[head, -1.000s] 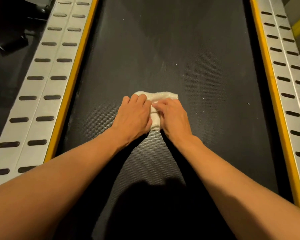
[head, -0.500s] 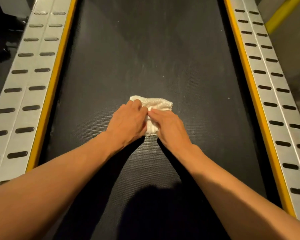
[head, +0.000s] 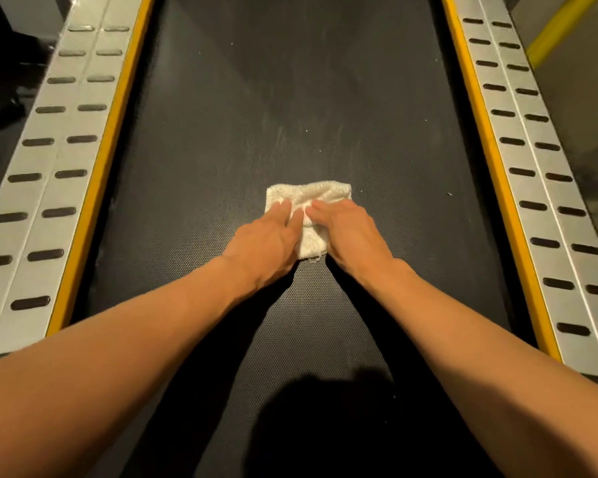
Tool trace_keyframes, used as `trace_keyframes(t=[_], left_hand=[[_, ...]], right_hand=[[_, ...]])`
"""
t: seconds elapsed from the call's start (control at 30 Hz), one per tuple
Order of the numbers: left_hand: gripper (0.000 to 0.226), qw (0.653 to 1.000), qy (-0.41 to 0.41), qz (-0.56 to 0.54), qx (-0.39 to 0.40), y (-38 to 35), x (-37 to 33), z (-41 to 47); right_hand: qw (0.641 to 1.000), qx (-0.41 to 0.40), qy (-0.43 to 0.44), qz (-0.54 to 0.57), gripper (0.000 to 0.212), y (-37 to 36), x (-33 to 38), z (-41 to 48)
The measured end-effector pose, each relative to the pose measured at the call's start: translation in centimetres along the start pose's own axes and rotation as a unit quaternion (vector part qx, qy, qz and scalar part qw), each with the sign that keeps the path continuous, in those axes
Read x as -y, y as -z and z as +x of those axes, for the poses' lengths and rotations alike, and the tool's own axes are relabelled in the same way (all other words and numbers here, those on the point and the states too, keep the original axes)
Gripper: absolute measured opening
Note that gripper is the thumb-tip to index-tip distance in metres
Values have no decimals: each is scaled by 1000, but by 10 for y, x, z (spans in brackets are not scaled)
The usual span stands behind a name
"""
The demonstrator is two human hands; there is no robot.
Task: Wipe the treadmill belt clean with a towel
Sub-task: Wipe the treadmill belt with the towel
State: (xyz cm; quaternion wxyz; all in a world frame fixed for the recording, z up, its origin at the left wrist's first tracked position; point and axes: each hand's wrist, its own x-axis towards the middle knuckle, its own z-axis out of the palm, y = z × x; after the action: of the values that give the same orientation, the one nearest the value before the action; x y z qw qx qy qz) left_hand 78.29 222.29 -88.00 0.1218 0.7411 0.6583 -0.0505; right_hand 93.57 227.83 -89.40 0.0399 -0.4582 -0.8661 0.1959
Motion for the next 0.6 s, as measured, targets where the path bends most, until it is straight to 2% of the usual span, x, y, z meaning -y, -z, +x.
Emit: trace_keyframes(t=[0.1,0.2,0.33,0.43,0.5,0.57,0.6], left_hand=[[56,999,11,12,30,4,-9,6],[57,998,-18,44,27,0,-17,2],[51,998,-29,45,21,0,-19,11],[55,999,-14,42,25,1,-24,23],[57,999,-13,43,26,-1,-32,24],[56,998,-31,48,29,-4,-40,18],[55,997,-46,55,30,-5,-43,16]], right_hand=[[1000,-11,-22,-7,50,-2,6,0],[999,-29,-13,13,49,-13,2,-21],[997,-62,-40,15,35,-23,-24,-7],[995,-57,-74,18,24,-21,-29,10],[993,-87,-69,29,25,-21,-23,-1],[992,-123,-28,30,17,-22,-20,-25],[991,-128,-8,25,22,-21,-22,-36]])
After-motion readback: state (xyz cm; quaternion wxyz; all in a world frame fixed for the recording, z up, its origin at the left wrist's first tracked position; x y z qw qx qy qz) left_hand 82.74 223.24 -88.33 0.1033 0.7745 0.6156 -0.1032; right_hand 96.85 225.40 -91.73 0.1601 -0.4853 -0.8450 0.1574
